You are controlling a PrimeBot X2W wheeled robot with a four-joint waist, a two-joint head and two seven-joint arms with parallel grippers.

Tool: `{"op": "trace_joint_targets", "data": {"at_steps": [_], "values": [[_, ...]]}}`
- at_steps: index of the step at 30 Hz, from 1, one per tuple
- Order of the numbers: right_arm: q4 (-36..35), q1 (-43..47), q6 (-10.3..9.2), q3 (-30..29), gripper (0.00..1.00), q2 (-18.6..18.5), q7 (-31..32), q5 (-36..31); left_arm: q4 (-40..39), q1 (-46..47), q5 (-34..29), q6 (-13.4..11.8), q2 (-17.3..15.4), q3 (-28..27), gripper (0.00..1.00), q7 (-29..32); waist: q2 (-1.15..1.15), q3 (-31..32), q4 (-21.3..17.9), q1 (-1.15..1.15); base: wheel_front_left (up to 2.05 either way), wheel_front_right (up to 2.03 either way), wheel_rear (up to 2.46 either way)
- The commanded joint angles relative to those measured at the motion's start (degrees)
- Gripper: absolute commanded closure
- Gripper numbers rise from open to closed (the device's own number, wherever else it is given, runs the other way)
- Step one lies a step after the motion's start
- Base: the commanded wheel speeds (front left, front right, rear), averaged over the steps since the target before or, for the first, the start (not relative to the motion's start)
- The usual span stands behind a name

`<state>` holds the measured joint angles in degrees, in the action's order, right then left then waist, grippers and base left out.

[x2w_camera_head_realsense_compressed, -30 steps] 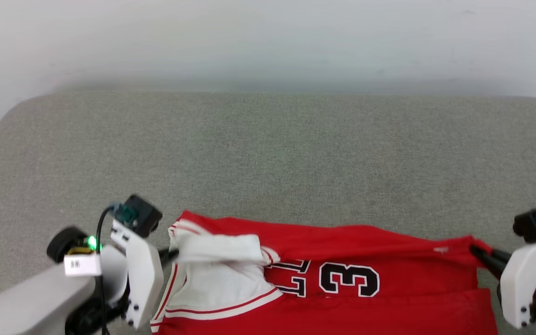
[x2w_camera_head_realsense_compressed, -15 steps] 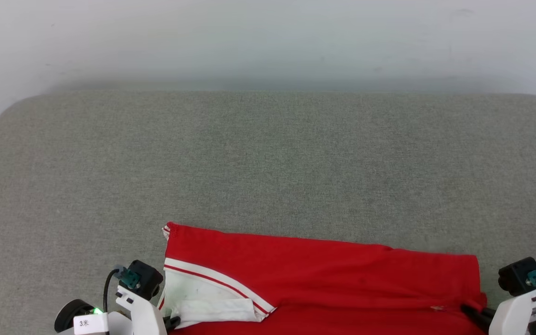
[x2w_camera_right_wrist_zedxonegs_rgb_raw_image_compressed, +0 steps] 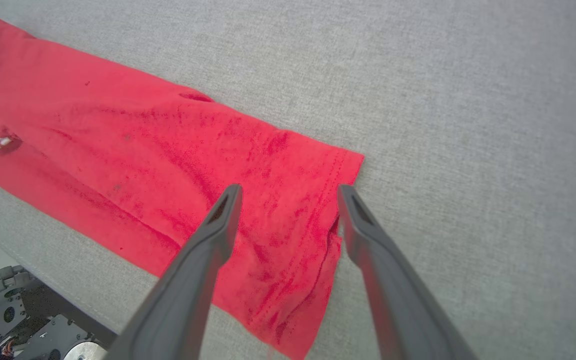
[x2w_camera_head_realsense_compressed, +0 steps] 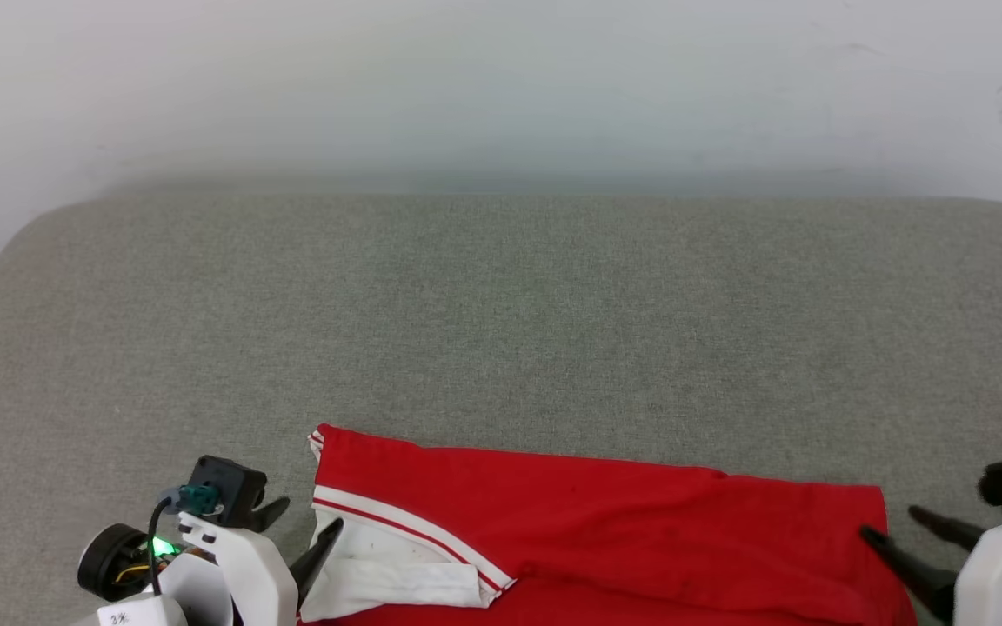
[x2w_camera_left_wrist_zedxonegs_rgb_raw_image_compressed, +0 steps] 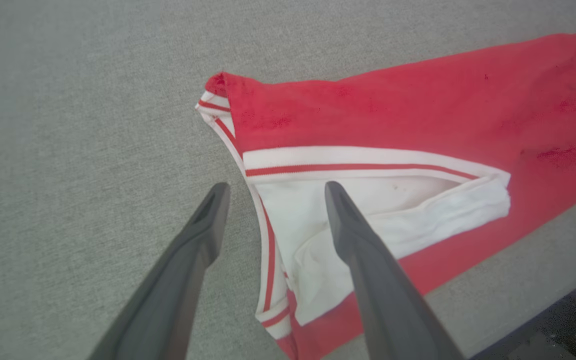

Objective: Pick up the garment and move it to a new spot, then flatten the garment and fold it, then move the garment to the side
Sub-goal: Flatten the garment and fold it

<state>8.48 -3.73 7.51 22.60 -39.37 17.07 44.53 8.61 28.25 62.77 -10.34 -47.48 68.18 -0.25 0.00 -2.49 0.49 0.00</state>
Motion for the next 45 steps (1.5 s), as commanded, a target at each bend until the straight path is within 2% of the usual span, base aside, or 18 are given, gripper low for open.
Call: {"op": "trace_joint_targets", "data": {"at_steps": [1, 7, 12, 18, 21, 27, 30, 37, 45], "values": [[-1.4, 1.2, -0.05, -1.4, 0.0, -1.6, 0.2, 1.4, -1.0, -1.2, -0.9, -1.8, -0.3, -0.9, 0.0, -2.4, 0.0, 0.7, 0.0, 0.0, 0.0, 0.0, 0.0], [-2.5, 1.9, -0.05, -5.5, 0.0, -5.6, 4.2, 6.1, -3.2, -2.3, -3.7, -8.9, -0.7, -4.6, 0.0, -11.2, 0.0, 1.0, 0.5, 0.0, 0.0, 0.0, 0.0], [-0.2, 1.2, -0.05, -6.3, 0.0, -7.1, 9.8, 10.9, -4.6, -3.7, -6.6, -14.1, 0.9, -8.9, 0.0, -14.6, 0.0, 0.5, 1.6, 0.0, 0.0, 0.0, 0.0], [3.5, 0.7, -0.05, -6.2, 0.0, -6.0, 14.0, 15.1, -7.5, -8.0, -15.3, -19.0, 5.3, -19.1, 0.0, -15.0, 0.0, -0.8, 3.8, 0.0, 0.0, 0.0, 0.0], [4.6, 0.7, -0.05, -5.7, 0.0, -5.1, 14.3, 16.0, -8.2, -12.0, -20.6, -20.0, 8.3, -25.5, 0.0, -15.0, 0.0, -1.4, 4.7, 0.0, 0.0, 0.0, 0.0], [6.3, -0.1, -0.05, -4.3, 0.0, -3.7, 14.1, 17.0, -8.9, -18.3, -29.3, -19.7, 13.6, -34.6, 0.0, -15.0, 0.0, -2.6, 5.6, 0.0, 0.0, 0.0, 0.0], [7.0, -1.0, -0.05, -3.0, 0.0, -2.4, 13.6, 17.6, -9.1, -21.8, -33.6, -18.8, 16.9, -39.3, 0.0, -15.0, 0.0, -3.3, 5.9, 0.0, 0.0, 0.0, 0.0], [10.0, -1.7, -0.04, 1.3, 0.0, 0.4, 12.6, 19.4, -7.4, -26.3, -41.5, -13.3, 24.2, -46.9, 0.0, -14.9, 0.0, -4.2, 7.3, 0.0, 0.0, 0.0, 0.0], [12.4, -3.5, 0.05, 6.9, 0.0, 3.2, 11.2, 21.0, -7.6, -29.4, -49.3, -8.4, 30.7, -54.5, 0.0, -14.9, 0.0, -4.9, 7.7, 0.0, 0.0, 0.0, 0.0]]}}
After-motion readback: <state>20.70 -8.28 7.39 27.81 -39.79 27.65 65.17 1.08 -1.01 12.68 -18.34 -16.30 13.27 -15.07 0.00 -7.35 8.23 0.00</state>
